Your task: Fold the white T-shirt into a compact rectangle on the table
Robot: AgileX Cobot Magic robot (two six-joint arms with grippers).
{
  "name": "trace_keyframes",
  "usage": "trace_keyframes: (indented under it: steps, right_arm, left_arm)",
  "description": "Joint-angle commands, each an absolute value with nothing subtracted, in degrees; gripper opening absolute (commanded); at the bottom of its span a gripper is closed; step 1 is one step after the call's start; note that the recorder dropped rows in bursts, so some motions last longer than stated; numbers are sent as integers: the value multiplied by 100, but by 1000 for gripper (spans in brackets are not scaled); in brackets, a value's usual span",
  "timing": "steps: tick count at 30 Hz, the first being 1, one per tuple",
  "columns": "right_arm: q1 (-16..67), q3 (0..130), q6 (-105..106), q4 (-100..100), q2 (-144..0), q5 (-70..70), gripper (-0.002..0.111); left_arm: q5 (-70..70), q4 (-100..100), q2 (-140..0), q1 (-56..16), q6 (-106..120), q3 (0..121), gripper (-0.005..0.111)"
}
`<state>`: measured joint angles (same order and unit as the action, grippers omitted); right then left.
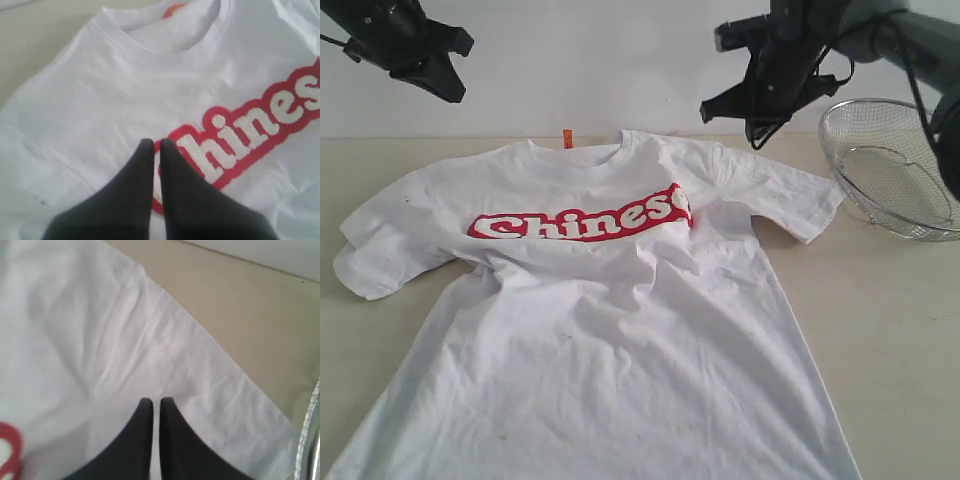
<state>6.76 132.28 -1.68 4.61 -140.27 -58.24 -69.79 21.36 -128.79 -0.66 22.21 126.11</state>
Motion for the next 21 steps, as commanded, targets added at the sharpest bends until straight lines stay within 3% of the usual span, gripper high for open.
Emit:
trace_keyframes:
  steps: [1, 13, 21]
  right_arm:
    - [755, 13265, 31, -546, -13463, -6364, 0]
    - [1409, 13065, 0, -633, -12432, -6996, 0]
    - [1601, 10532, 78, -694, -11445, -6709, 0]
  left_arm:
    - [-6996, 2323, -12314, -51, 2143, 11732, 5]
    - [-6531, 2763, -10299, -51, 2131, 8610, 5]
    - [-5964, 2867, -9085, -51, 2414, 7024, 5]
